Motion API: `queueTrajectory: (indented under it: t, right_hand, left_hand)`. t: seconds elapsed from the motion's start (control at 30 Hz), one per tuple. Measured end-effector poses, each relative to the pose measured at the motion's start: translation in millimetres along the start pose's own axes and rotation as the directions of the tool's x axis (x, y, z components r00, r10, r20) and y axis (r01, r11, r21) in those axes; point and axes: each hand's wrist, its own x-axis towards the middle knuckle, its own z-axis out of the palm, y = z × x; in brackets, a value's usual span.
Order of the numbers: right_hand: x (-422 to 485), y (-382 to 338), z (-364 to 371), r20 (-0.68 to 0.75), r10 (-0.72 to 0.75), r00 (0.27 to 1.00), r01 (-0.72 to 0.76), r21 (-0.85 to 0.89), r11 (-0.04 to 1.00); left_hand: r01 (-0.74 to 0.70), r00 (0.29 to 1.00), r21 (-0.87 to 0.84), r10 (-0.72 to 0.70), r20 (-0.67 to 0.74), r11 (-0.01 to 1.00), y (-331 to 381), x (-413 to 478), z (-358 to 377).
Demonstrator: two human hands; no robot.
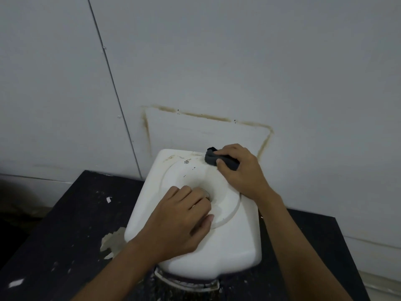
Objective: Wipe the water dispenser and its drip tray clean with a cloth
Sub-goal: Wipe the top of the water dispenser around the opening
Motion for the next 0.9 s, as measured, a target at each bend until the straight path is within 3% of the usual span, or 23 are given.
queueTrajectory:
  t: [0.1, 0.2, 0.27, 0.37, 0.47, 0.57, 0.67, 0.73, 0.83, 0.9]
  right_hand:
    - [11, -1, -1, -0.008, 0.096, 0.995, -0.096, -0.049, 0.994]
    - [3, -14, 9, -0.001, -0.048, 0.999, 0.047, -0.142, 0.989]
    - [-5, -13, 8, -0.005, -0.105, 0.994, 0.104, -0.097, 0.990]
    - [-3, -7, 1, -0.007, -0.008, 1.000, 0.008, -0.008, 1.000]
    - [2, -10, 4, -0.037, 0.014, 0.999, -0.018, -0.099, 0.995]
    - [-6, -13, 8, 0.008, -0.137, 0.991, 0.136, -0.136, 0.981]
    - [2, -9, 1, 0.039, -0.030, 0.999, 0.031, -0.025, 0.999]
    - [14, -8, 2, 0.052, 0.041, 0.998, -0.037, -0.083, 0.996]
    - [12, -14, 10, 0.109, -0.037, 0.993, 0.050, -0.121, 0.991]
    - [6, -15, 5, 0.136, -0.042, 0.990, 0.049, -0.047, 0.998]
  left_hand:
    - [0.031, 0.998, -0.041, -0.029, 0.058, 0.999, -4, -11, -5]
    - [0.039, 0.998, -0.082, -0.034, 0.061, 0.996, -4, -19, -8]
    - [0.029, 0.999, -0.096, -0.026, 0.034, 0.995, -2, -23, -9]
    - [0.027, 0.999, -0.113, -0.024, 0.031, 0.993, -1, -31, -12]
    - [0.039, 0.997, -0.119, -0.031, 0.066, 0.992, -2, -44, -15]
    - [0.019, 0.998, -0.105, -0.013, 0.059, 0.994, -2, -51, -14]
    - [0.004, 1.000, -0.091, -0.001, 0.031, 0.996, -1, -52, -11]
    - [0.001, 1.000, -0.090, 0.001, 0.016, 0.996, -1, -52, -10]
    - [-0.008, 1.000, -0.097, 0.009, 0.010, 0.995, -1, -55, -10]
    - [-0.012, 1.000, -0.088, 0.013, 0.011, 0.996, 0, -55, -9]
